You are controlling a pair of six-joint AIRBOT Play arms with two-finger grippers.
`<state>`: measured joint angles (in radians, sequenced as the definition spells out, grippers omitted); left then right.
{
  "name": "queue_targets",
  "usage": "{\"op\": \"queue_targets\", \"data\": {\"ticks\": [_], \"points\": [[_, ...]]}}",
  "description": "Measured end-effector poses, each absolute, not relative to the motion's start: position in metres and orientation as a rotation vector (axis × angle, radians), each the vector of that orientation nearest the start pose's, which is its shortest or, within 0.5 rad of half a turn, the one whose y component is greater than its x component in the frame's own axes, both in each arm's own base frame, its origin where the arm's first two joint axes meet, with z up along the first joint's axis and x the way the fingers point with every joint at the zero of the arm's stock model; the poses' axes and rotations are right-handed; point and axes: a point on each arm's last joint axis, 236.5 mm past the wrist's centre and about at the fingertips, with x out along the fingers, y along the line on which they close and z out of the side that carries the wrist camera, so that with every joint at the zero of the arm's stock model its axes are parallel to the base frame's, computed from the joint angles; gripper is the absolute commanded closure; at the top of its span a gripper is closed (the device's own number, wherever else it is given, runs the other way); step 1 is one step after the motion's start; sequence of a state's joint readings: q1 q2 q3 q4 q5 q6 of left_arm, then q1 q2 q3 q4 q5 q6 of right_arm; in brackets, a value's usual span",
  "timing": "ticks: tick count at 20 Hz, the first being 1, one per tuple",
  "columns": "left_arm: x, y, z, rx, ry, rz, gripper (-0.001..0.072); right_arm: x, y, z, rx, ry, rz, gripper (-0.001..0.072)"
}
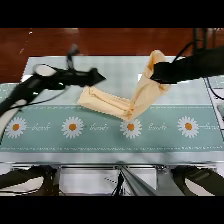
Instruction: Fold the shirts.
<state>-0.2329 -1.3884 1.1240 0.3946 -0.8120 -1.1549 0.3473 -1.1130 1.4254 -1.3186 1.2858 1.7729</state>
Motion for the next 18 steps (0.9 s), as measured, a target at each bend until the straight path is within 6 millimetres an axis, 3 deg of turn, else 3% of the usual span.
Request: {"op": "queue_targets", "data": {"ticks": [4,6,8,9,10,11,12,15,18], "points": [[0.441,-0.153,0.174,-0.728,0.667,-0.596,0.0688,0.369,0.237,0.12,0.135,1.086,0.462,0.0674],[0.428,-0.11,0.208,-0.717,0.583,-0.558,0.0687,0.378,0.272,0.094,0.121,1.085,0.503,0.0674],[0.41,-0.08,0.235,-0.694,0.522,-0.531,0.0688,0.387,0.309,0.07,0.136,1.066,0.543,0.0674],[0.4,-0.072,0.245,-0.68,0.505,-0.526,0.0688,0.391,0.328,0.059,0.161,1.055,0.561,0.0671],[0.389,-0.067,0.254,-0.663,0.49,-0.527,0.0688,0.394,0.345,0.05,0.198,1.047,0.574,0.0522],[0.38,-0.065,0.261,-0.649,0.48,-0.53,0.0688,0.397,0.363,0.042,0.252,1.038,0.587,0.0311],[0.372,-0.064,0.266,-0.634,0.471,-0.531,0.0688,0.401,0.38,0.038,0.316,1.024,0.599,0.0227],[0.358,-0.064,0.268,-0.6,0.475,-0.528,0.0688,0.411,0.409,0.037,0.488,0.99,0.613,0.0229],[0.355,-0.059,0.26,-0.572,0.498,-0.505,0.0687,0.416,0.397,0.045,0.492,0.991,0.625,0.023]]}}
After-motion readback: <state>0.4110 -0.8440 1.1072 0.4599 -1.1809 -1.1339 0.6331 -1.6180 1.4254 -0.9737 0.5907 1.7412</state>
